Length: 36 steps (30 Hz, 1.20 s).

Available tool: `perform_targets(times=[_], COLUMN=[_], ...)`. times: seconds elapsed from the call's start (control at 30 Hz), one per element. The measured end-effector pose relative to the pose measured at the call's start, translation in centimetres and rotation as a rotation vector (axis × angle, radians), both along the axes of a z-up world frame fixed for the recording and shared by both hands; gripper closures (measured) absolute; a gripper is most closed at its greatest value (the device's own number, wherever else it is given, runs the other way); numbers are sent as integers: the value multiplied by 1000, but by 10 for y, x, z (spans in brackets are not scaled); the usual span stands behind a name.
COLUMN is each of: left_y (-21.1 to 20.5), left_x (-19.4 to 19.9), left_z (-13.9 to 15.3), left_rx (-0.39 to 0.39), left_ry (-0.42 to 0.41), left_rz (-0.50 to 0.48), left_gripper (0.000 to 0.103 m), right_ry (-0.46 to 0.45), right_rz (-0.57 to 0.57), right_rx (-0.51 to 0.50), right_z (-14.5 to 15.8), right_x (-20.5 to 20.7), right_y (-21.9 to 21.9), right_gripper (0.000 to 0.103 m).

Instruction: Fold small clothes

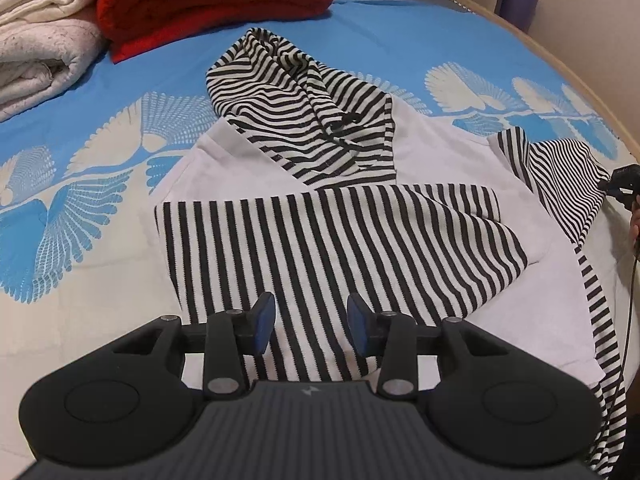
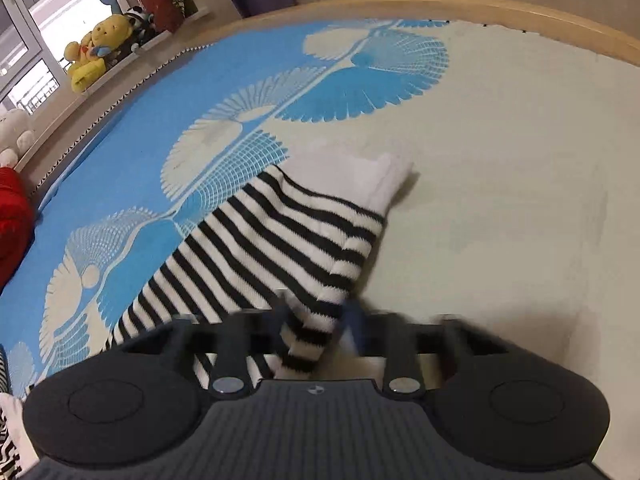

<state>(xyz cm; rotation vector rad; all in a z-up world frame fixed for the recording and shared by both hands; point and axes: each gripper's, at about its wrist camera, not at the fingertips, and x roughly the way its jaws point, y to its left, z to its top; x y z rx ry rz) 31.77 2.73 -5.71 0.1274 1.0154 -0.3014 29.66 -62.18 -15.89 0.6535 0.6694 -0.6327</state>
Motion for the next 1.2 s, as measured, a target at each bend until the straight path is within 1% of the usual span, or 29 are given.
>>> perform_targets(times=[0.07, 0.17, 0.23, 0.27, 0.33, 0.4, 0.43, 0.5, 0.53, 0.57, 0.63, 0.67, 0.7, 0.73, 0.77, 0.8, 0.87, 0.93, 1.0, 1.07, 1.13, 1.17, 1.2], left_y=[6, 15, 21, 25, 32, 41, 46, 55, 60, 65, 74, 79, 83, 86, 89, 91, 93, 90, 84, 70, 50, 36, 24], left_x=[2, 5, 7, 8, 10, 11, 11, 13, 14, 14, 17, 18, 19, 21, 22, 23, 24, 25, 25, 24, 21, 19, 18], left_z=[2, 6, 8, 9, 11, 15, 18, 22, 24, 25, 28, 29, 30, 30, 30, 31, 30, 28, 23, 17, 12, 10, 8], left_rx=[-5, -10, -8, -7, -13, -24, -31, -42, -46, -50, -61, -65, -70, -77, -84, -92, -110, -127, -153, -171, -169, -164, -162], left_ry=[-4, -15, -22, -24, -27, -35, -39, -49, -52, -55, -56, -55, -54, -52, -50, -47, -42, -32, -7, 17, 22, 21, 24], left_rz=[16, 46, 64, 74, 97, 120, 135, 164, 178, 192, 213, 225, 236, 247, 256, 266, 273, 273, 274, 249, 196, 163, 135], left_gripper=[59, 59, 59, 59, 59, 59, 59, 59, 59, 59, 59, 59, 59, 59, 59, 59, 59, 60, 60, 63, 67, 67, 67], right_ry=[-23, -61, -84, -85, -101, -156, -188, -276, -312, -339, -344, -323, -291, -238, -175, -111, -55, -4, 34, 17, -36, -40, -21], right_rz=[-20, -28, 16, 51, 150, 300, 374, 559, 653, 751, 961, 1055, 1127, 1190, 1230, 1243, 1233, 1150, 1028, 885, 787, 746, 702], right_rx=[2, -60, -144, -203, -344, -467, -501, -541, -533, -504, -353, -265, -207, -160, -124, -107, -122, -158, -153, -142, -124, -127, -130], right_z=[0, 16, 37, 48, 75, 105, 116, 139, 146, 150, 147, 140, 132, 124, 117, 113, 118, 131, 144, 153, 152, 150, 145], right_x=[2, 2, 10, 16, 25, 30, 30, 23, 19, 14, 7, 3, 0, -4, -7, -10, -14, -10, -3, -1, -5, -6, -5], right_y=[-3, 7, 24, 37, 75, 132, 158, 226, 258, 288, 345, 371, 391, 409, 425, 437, 444, 441, 425, 402, 377, 371, 362], right_gripper=[97, 98, 98, 98, 98, 98, 98, 98, 98, 98, 98, 98, 97, 97, 97, 95, 92, 92, 92, 92, 92, 92, 90])
